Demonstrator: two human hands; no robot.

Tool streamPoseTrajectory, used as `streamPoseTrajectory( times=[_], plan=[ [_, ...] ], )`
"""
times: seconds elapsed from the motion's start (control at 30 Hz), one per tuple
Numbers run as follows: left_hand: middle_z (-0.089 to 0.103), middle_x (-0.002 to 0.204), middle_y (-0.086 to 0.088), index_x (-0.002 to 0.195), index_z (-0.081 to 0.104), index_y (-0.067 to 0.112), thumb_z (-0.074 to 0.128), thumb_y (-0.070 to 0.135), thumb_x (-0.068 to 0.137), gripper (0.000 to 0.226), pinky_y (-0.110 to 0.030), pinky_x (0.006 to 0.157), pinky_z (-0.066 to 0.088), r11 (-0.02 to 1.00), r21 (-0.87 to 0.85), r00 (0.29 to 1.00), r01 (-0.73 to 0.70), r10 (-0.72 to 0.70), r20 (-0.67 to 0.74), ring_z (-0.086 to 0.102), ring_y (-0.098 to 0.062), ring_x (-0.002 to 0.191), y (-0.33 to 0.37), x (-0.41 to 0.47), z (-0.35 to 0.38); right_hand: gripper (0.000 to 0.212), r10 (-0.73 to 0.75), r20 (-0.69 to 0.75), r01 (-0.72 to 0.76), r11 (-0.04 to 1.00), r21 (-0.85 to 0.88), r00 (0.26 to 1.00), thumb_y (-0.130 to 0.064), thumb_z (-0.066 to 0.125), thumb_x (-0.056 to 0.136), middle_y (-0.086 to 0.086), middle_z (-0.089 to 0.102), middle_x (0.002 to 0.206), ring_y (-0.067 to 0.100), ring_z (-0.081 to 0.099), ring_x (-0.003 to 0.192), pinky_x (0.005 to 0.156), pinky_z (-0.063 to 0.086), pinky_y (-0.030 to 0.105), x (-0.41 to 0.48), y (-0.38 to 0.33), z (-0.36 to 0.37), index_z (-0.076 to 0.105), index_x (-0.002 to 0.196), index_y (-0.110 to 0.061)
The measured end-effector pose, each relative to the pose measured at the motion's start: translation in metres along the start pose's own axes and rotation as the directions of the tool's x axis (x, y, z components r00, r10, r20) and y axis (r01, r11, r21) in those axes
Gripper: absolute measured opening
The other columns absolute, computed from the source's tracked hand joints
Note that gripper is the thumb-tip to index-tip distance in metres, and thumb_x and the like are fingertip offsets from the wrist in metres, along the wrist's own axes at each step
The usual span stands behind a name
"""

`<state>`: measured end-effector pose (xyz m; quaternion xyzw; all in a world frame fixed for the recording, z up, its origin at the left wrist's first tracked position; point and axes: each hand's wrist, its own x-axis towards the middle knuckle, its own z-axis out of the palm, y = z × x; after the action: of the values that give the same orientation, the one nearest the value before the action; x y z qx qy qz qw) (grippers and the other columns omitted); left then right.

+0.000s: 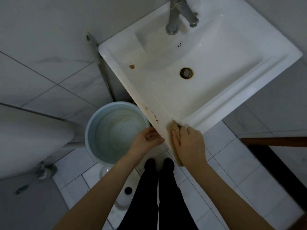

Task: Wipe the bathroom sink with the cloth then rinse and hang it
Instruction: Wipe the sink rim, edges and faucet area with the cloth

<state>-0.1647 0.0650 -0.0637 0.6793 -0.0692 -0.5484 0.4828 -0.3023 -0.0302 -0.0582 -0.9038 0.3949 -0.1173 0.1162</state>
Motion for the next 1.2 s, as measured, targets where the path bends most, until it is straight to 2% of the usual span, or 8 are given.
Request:
streamPoseTrajectory(
  times=[0.17,0.33,0.57,0.67,0.73,0.8,1.0,1.2],
  plan=[
    [0.069,0.104,-0.008,0.121,0.058,0.004,0.069,0.0,0.083,0.04,-0.011,0.063,0.05,1.0,0.01,1.0,0.0,0.0,-0.001,0.068,0.0,0.079,-0.001,-0.005,0.002,0.04,0.116,-0.031,-0.113,0.989,0.099,0.993,-0.035,0.042,0.097,0.011,0.056,0.065,0.027,0.052,0.053,0.049,0.039,0.033,0.048,-0.034,0.021,0.057,0.076,-0.005],
    [0.067,0.102,-0.004,0.123,0.056,-0.001,0.064,-0.002,0.086,0.038,-0.007,0.056,0.045,1.0,-0.013,1.0,-0.006,0.006,-0.01,0.066,0.006,0.072,-0.006,-0.005,0.003,0.038,0.087,0.074,-0.101,0.971,0.217,0.993,-0.035,0.046,0.099,0.016,0.061,0.077,0.033,0.058,0.065,0.057,0.04,0.037,0.108,-0.06,0.036,0.06,0.087,-0.002],
    [0.068,0.109,-0.014,0.127,0.054,-0.001,0.069,-0.005,0.08,0.049,-0.018,0.079,0.054,0.996,-0.08,0.999,-0.048,0.048,0.001,0.068,-0.008,0.087,-0.01,-0.003,0.001,0.04,-0.27,0.177,0.271,0.962,0.018,0.946,-0.035,0.042,0.095,0.011,0.056,0.064,0.029,0.053,0.053,0.049,0.04,0.032,0.028,0.03,-0.02,0.062,0.08,-0.005],
    [0.068,0.11,-0.013,0.127,0.055,0.0,0.072,-0.003,0.078,0.052,-0.022,0.084,0.055,0.994,-0.092,0.998,-0.056,0.057,0.009,0.068,-0.01,0.089,-0.011,-0.002,0.001,0.006,-0.387,0.156,0.407,0.905,-0.127,0.909,-0.01,0.059,0.088,0.013,0.053,0.058,0.028,0.05,0.047,0.044,0.042,0.032,0.043,0.053,-0.031,0.056,0.087,-0.006],
    [0.068,0.111,-0.013,0.127,0.055,0.001,0.074,-0.001,0.078,0.053,-0.021,0.083,0.055,0.995,-0.09,0.999,-0.051,0.052,0.004,0.068,-0.012,0.091,-0.011,0.0,0.001,0.014,-0.229,0.099,0.243,0.954,-0.174,0.968,-0.001,0.067,0.079,0.017,0.052,0.054,0.028,0.049,0.043,0.041,0.042,0.031,0.069,0.066,-0.029,0.053,0.078,-0.003],
    [0.068,0.112,-0.016,0.126,0.055,0.0,0.074,0.0,0.077,0.053,-0.018,0.079,0.055,0.996,-0.071,0.999,-0.044,0.044,-0.005,0.068,-0.013,0.089,-0.01,0.002,0.0,0.022,-0.032,-0.02,0.029,0.989,-0.142,0.999,-0.013,0.058,0.088,0.017,0.053,0.057,0.029,0.05,0.045,0.045,0.039,0.029,0.077,0.075,-0.026,0.055,0.069,-0.002],
    [0.067,0.104,-0.01,0.122,0.058,0.001,0.072,0.001,0.08,0.044,-0.005,0.05,0.043,1.0,-0.007,0.999,-0.023,0.024,0.039,0.065,0.008,0.066,-0.006,0.007,-0.003,0.024,0.008,-0.011,-0.007,0.999,0.044,1.0,-0.015,0.058,0.093,0.014,0.057,0.069,0.027,0.051,0.056,0.052,0.037,0.033,0.005,0.003,-0.002,0.057,0.073,-0.003],
    [0.069,0.095,-0.002,0.116,0.061,0.006,0.066,0.0,0.084,0.032,-0.008,0.05,0.044,0.997,-0.077,0.999,0.012,-0.007,0.054,0.061,0.003,0.058,-0.008,0.004,-0.001,0.032,0.128,-0.026,-0.125,0.986,0.112,0.991,-0.024,0.044,0.099,0.013,0.058,0.072,0.029,0.053,0.061,0.057,0.042,0.039,0.017,-0.023,0.012,0.058,0.078,-0.004]
  ],
)
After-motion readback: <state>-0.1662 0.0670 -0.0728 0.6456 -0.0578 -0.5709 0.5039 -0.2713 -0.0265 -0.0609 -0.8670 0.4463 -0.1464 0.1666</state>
